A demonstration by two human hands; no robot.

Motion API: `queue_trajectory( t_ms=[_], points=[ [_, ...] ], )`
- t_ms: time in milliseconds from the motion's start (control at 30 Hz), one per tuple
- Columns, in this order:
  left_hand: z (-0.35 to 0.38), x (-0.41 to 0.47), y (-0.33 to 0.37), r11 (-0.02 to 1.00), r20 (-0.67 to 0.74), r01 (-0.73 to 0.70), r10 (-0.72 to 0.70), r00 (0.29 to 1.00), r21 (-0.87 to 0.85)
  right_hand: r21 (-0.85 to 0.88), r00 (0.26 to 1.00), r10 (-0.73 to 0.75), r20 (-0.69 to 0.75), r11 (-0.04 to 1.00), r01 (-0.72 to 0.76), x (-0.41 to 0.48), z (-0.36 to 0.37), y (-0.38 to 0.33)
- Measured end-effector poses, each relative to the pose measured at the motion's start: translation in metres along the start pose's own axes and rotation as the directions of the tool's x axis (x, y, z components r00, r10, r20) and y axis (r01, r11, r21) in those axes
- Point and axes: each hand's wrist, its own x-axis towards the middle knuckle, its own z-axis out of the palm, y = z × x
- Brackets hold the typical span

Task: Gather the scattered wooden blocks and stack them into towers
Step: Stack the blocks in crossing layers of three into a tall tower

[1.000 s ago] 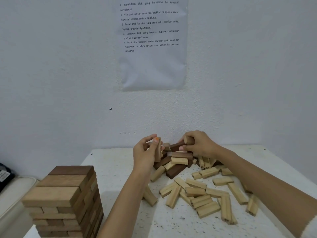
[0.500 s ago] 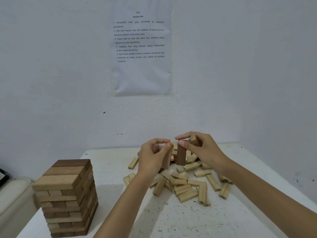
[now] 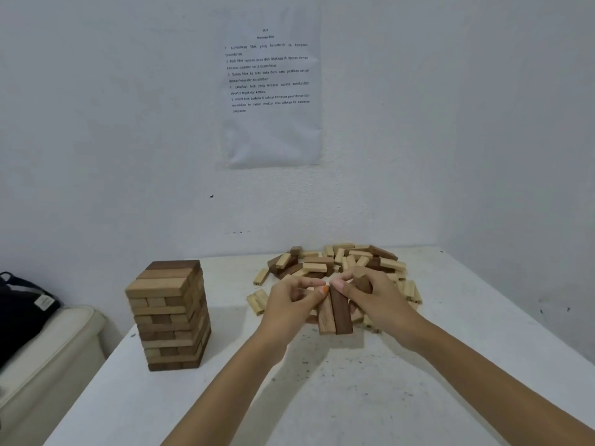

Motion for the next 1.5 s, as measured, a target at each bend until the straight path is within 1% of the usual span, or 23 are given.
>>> queue_trajectory(
  t_ms=[100,200,300,400,500,567,667,767,900,967,1067,1133,1200,1267,1333,1400,1500],
  points=[
    [-0.009,-0.014,-0.003,0.999,0.030,0.040,-0.041,0.999,0.029,0.022,0.999,0.030,0.027,0.999,-0.031,-0.010,0.012,0.001],
    [-0.021,-0.025,-0.004,0.995,0.078,0.077,-0.081,0.994,0.059,-0.022,0.996,0.058,0.073,0.998,-0.056,-0.019,0.020,-0.002],
    [-0.030,-0.033,-0.005,0.991,0.097,0.095,-0.104,0.990,0.090,-0.043,0.990,0.077,0.118,0.996,-0.072,-0.026,0.026,-0.006],
    [-0.037,-0.039,-0.008,0.985,0.107,0.109,-0.123,0.987,0.131,-0.031,0.989,0.104,0.102,0.994,-0.101,-0.030,0.031,-0.004],
    [-0.040,-0.044,-0.013,0.981,0.147,0.109,-0.133,0.980,0.159,-0.003,0.987,0.155,0.047,0.988,-0.155,-0.034,0.037,0.003],
    [-0.040,-0.046,-0.015,0.981,0.171,0.104,-0.132,0.976,0.163,0.001,0.983,0.181,0.037,0.984,-0.181,-0.037,0.040,0.008],
    [-0.039,-0.048,-0.018,0.975,0.154,0.072,-0.106,0.982,0.210,0.001,0.980,0.196,0.025,0.981,-0.196,-0.040,0.043,0.012],
    [-0.040,-0.047,-0.023,0.941,0.092,0.030,-0.065,0.994,0.338,-0.035,0.981,0.195,0.025,0.980,-0.194,-0.042,0.044,0.012],
    [-0.042,-0.045,-0.029,0.905,0.064,0.012,-0.044,0.997,0.425,-0.164,0.984,0.177,-0.024,0.970,-0.179,-0.045,0.047,0.009],
    [-0.041,-0.044,-0.030,0.883,0.055,0.005,-0.035,0.998,0.468,-0.154,0.969,0.243,-0.036,0.957,-0.246,-0.044,0.046,0.006],
    [-0.041,-0.044,-0.027,0.872,0.068,0.007,-0.046,0.997,0.489,-0.015,0.923,0.384,0.036,0.923,-0.384,-0.043,0.038,-0.004],
    [-0.044,-0.045,-0.022,0.862,0.104,0.011,-0.074,0.992,0.507,0.028,0.897,0.437,0.060,0.898,-0.439,-0.043,0.028,-0.010],
    [-0.049,-0.047,-0.015,0.842,0.166,0.012,-0.120,0.979,0.539,0.015,0.869,0.489,0.071,0.871,-0.491,-0.044,0.020,-0.010],
    [-0.055,-0.049,-0.010,0.826,0.251,0.006,-0.179,0.951,0.564,-0.020,0.835,0.543,0.086,0.839,-0.544,-0.043,0.016,-0.007],
    [-0.061,-0.051,-0.007,0.791,0.339,-0.021,-0.238,0.910,0.611,-0.013,0.818,0.568,0.093,0.822,-0.570,-0.044,0.014,-0.007],
    [-0.064,-0.053,-0.009,0.740,0.399,-0.096,-0.245,0.884,0.666,0.004,0.838,0.541,0.071,0.840,-0.543,-0.044,0.012,-0.006],
    [-0.063,-0.049,-0.019,0.692,0.445,-0.230,-0.146,0.884,0.684,-0.082,0.882,0.471,0.022,0.880,-0.468,-0.046,0.008,-0.003]
  ],
)
